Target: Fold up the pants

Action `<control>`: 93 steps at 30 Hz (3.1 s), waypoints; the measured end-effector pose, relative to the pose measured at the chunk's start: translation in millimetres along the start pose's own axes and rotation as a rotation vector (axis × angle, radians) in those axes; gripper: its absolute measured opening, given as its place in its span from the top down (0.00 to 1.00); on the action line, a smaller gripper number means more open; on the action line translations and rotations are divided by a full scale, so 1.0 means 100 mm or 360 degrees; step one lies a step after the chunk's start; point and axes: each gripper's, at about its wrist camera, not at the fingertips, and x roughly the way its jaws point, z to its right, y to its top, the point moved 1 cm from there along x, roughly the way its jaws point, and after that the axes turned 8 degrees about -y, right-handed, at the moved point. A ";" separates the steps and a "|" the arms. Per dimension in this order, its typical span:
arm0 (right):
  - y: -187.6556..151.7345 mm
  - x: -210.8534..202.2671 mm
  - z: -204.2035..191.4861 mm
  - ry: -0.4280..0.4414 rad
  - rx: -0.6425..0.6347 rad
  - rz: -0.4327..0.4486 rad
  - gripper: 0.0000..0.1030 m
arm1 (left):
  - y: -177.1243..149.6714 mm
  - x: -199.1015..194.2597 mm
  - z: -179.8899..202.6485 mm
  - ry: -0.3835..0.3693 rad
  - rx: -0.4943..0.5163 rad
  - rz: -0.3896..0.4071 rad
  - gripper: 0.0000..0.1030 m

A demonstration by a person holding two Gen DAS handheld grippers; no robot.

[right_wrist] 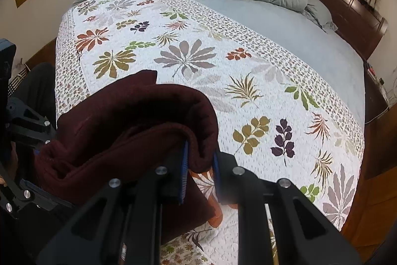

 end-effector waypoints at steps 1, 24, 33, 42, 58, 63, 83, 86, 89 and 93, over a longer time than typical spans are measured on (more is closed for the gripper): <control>-0.02 0.02 0.01 0.0001 -0.0002 -0.0004 0.84 | 0.00 0.02 0.00 0.0002 0.0003 -0.0006 0.67; -0.47 0.25 0.17 0.0060 0.0071 0.0005 0.83 | -0.21 0.53 0.11 0.0095 0.0117 -0.0126 0.66; -0.71 0.34 0.26 0.0094 0.0130 0.0010 0.83 | -0.34 0.72 0.18 0.0174 0.0179 -0.0153 0.65; -0.78 0.34 0.22 0.0048 0.0014 0.0043 0.79 | -0.42 0.80 0.29 0.0321 0.0279 -0.0159 0.65; -1.15 0.37 0.45 -0.0054 0.0266 -0.0130 0.27 | -0.61 1.00 0.55 0.0512 0.0452 -0.0161 0.43; -1.75 0.41 0.80 0.0205 0.1201 -0.0375 0.11 | -0.64 0.79 0.59 0.0318 0.0394 -0.0169 0.32; -1.71 0.46 0.09 0.1107 0.1819 -0.0109 0.06 | -0.40 -0.57 -1.64 -0.0015 -0.0601 0.0050 0.21; -1.61 0.50 0.05 0.0998 0.1730 -0.0175 0.06 | -0.39 -0.65 -1.77 -0.0067 -0.0610 0.0112 0.21; -1.66 0.59 0.00 0.0975 0.1776 -0.0244 0.06 | -0.40 -0.64 -1.85 -0.0204 -0.0645 0.0137 0.21; -1.57 0.64 -0.06 0.0950 0.1759 -0.0264 0.39 | -0.43 -0.64 -1.89 -0.0265 -0.0641 0.0153 0.21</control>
